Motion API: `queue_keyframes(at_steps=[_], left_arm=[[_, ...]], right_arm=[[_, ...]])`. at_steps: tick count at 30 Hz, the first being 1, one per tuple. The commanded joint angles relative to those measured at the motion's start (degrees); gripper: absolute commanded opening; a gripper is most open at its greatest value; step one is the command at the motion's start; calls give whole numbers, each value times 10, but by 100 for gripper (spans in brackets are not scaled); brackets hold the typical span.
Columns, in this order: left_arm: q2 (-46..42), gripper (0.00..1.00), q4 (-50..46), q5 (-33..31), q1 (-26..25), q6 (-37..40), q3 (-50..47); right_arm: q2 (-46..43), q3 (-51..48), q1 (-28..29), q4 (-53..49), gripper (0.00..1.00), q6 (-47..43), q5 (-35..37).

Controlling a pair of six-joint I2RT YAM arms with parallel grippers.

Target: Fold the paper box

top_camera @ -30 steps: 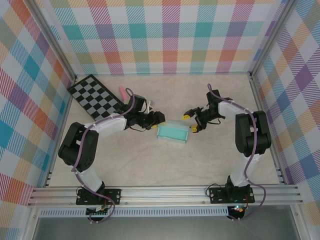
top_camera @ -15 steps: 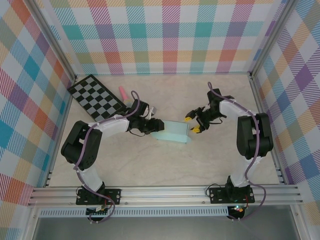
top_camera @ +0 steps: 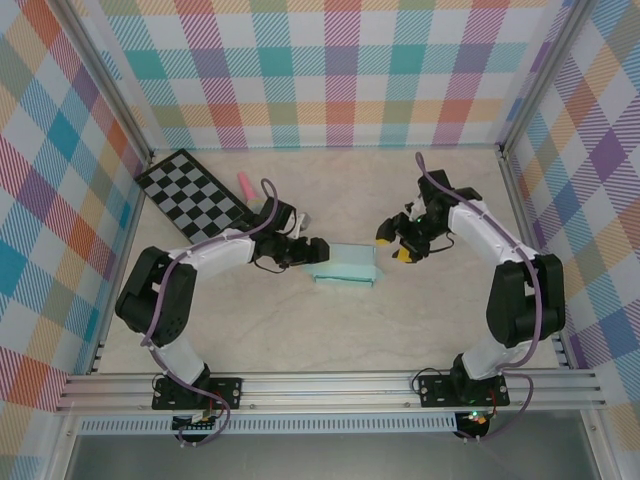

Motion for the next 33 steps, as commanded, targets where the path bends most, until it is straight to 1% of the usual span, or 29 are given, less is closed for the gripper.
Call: queue_keyframes(at_steps=[1,3,7,12,13,17,21,26,29,33], left_arm=[[-19,82,-44,-19,-3,44,9],[-20,82,-47,-24,-3,53,-1],[-14,82,-46,-55,-4,72,-19],[3,82,-45,-67,-11,75,-23],[6,82,-45,-70,-14,76,-21],[24,80,-62,-100,-19,79,-13],[31,77,-69,-125,-19,74,-17],[31,71,-70,-151,-19,69,-18],[34,66,-75,-161,-19,62,-14],[33,58,-79,-155,-19,55,-12]], right_arm=[[3,-15,19,-21,59,-46,32],[15,-15,34,-17,59,-54,46],[40,-4,52,-24,57,-72,96],[59,-12,62,3,55,-81,101],[65,-13,62,11,53,-80,102],[85,-16,67,35,49,-77,111],[96,-20,74,54,48,-73,119],[96,-34,78,83,46,-73,104],[82,-43,77,101,46,-71,90],[52,-55,69,120,46,-76,79]])
